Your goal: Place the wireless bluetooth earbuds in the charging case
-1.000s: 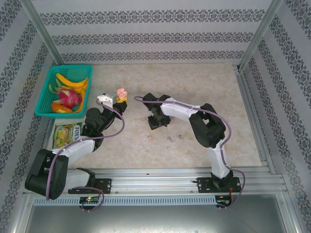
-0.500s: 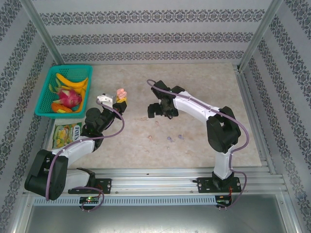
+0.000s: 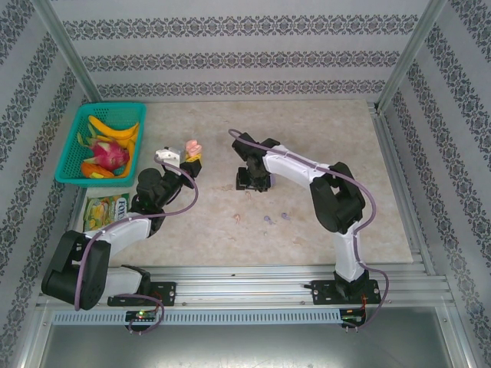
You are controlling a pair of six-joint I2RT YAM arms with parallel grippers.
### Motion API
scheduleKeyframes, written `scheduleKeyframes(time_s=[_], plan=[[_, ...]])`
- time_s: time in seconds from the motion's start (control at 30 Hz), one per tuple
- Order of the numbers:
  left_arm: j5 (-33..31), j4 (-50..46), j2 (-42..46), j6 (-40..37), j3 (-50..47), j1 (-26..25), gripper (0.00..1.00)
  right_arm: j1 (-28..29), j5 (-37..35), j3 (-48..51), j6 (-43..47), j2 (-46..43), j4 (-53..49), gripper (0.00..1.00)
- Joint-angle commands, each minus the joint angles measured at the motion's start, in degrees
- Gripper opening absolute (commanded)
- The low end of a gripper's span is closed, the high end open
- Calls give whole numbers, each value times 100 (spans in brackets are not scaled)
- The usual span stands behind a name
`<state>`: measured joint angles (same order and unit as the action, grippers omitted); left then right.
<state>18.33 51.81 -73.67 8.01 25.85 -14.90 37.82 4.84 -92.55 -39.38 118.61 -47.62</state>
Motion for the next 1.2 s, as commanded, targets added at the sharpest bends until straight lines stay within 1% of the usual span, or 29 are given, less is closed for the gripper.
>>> scheduleKeyframes(time_s=[0.0, 0.27, 0.7, 1.17], plan=[[93, 244, -54, 76, 166, 46, 0, 120, -263, -229, -78, 272, -268, 51], [88, 310, -104, 87, 165, 42, 0, 172, -483, -476, -49, 591, -399, 44], [101, 379, -223, 122, 190, 41, 0, 95, -607, -648, -48, 805, -417, 40], [101, 411, -271, 139, 200, 43, 0, 75, -593, -547, -53, 945, -354, 35]])
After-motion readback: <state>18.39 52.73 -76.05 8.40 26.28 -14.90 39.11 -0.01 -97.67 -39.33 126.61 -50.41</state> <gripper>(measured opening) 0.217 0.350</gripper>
